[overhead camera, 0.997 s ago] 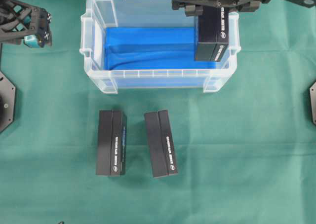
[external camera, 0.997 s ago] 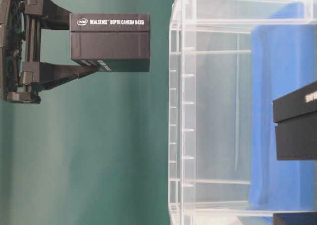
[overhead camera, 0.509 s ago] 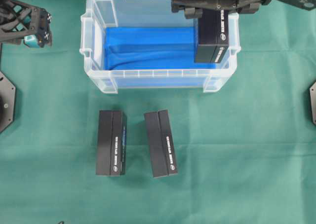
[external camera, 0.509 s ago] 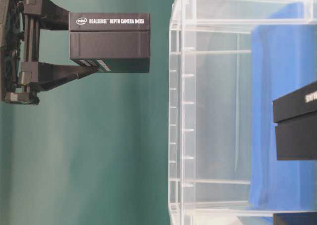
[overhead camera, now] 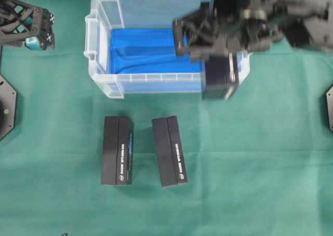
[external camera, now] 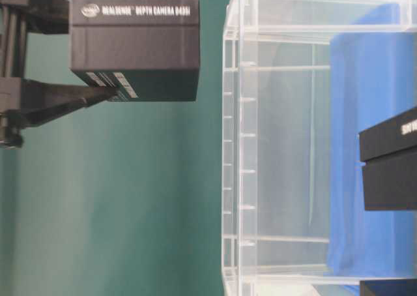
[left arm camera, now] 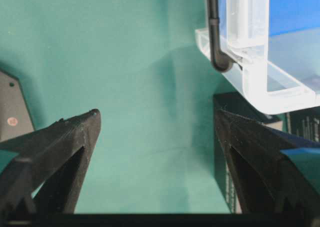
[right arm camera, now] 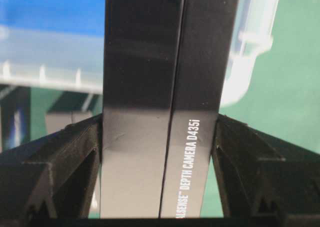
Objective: Take out the box from the case.
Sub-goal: 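Carry the box forward to the right of the middle box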
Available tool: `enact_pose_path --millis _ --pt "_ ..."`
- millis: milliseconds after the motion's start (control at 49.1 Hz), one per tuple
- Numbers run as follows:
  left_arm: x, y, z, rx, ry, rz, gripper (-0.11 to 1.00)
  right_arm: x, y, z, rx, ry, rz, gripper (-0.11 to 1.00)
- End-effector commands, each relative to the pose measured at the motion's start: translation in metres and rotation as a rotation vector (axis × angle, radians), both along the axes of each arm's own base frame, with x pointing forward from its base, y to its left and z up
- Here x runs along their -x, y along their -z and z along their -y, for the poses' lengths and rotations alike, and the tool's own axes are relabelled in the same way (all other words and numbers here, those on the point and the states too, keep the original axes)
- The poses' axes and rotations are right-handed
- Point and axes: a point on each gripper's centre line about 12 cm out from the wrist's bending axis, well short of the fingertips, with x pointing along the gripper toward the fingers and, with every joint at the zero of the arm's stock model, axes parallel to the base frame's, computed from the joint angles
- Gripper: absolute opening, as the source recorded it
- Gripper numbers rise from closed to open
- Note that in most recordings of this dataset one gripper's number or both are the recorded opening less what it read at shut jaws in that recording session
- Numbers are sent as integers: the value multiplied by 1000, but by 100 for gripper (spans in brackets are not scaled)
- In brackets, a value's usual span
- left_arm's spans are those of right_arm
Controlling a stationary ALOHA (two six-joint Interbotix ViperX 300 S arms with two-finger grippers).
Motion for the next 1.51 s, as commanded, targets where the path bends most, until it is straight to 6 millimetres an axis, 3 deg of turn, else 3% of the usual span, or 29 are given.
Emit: enact_pose_path --millis 0,427,753,1058,1486 --pt "0 -5 0 -9 4 15 98 8 -22 -19 6 -15 58 66" --pt "-1 -5 2 -8 11 15 98 12 -19 -88 -26 7 66 66" --pt "-1 -5 5 -6 16 16 98 10 -14 -93 -10 9 58 66" --pt "-2 -4 6 -5 22 15 98 -6 37 -106 -28 -5 33 66" --pt "-3 -4 6 -7 31 12 98 4 120 -126 -75 2 -11 66"
